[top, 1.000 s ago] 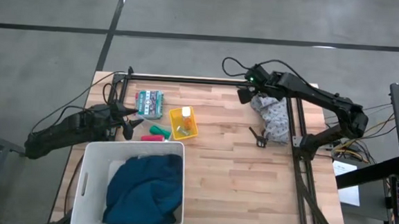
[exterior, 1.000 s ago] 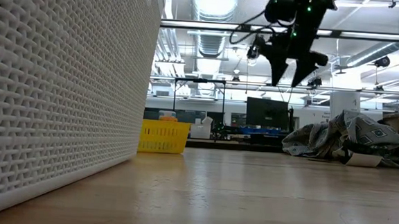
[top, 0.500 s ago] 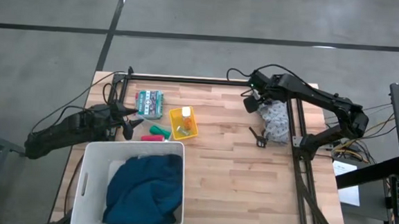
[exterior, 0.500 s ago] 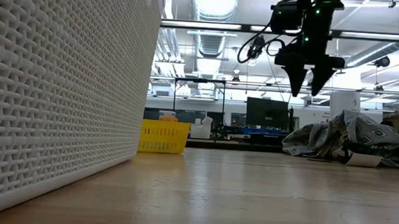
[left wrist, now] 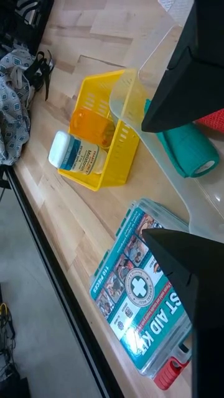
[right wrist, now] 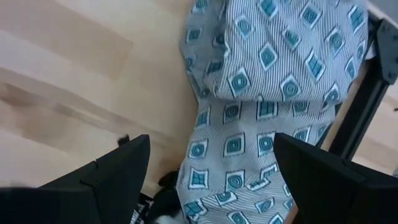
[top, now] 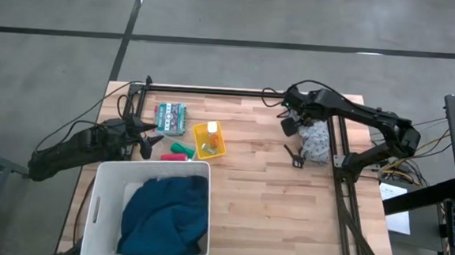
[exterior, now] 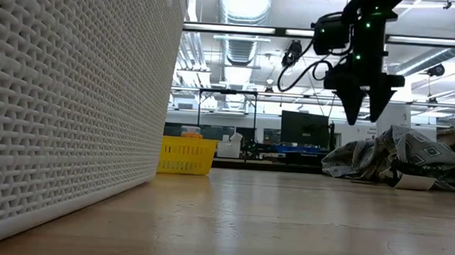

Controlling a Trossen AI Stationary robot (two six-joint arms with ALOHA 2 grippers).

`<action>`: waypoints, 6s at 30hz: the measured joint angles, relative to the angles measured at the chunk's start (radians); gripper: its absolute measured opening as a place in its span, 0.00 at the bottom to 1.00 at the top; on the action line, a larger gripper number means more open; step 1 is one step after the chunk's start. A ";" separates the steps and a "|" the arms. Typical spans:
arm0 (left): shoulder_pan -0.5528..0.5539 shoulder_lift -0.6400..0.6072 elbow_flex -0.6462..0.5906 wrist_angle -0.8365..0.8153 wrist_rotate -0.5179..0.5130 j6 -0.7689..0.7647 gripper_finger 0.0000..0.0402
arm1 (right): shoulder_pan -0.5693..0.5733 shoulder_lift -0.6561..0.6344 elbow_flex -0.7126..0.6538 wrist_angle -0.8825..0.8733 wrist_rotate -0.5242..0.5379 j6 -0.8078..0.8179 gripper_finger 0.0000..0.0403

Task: Pick & place medical supplies in basket/bin
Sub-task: Put the white patient gown into the white bin

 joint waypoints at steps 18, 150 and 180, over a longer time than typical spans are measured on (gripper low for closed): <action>0.000 0.000 0.000 0.000 0.000 0.000 0.68 | -0.004 -0.200 -0.151 -0.052 -0.012 0.038 0.84; 0.000 0.000 0.000 0.000 0.000 0.000 0.68 | -0.112 -0.298 -0.377 0.456 -0.095 -0.146 0.11; 0.000 0.000 0.000 0.000 0.000 0.000 0.68 | 0.064 -0.490 -0.118 0.653 -0.481 -0.406 0.14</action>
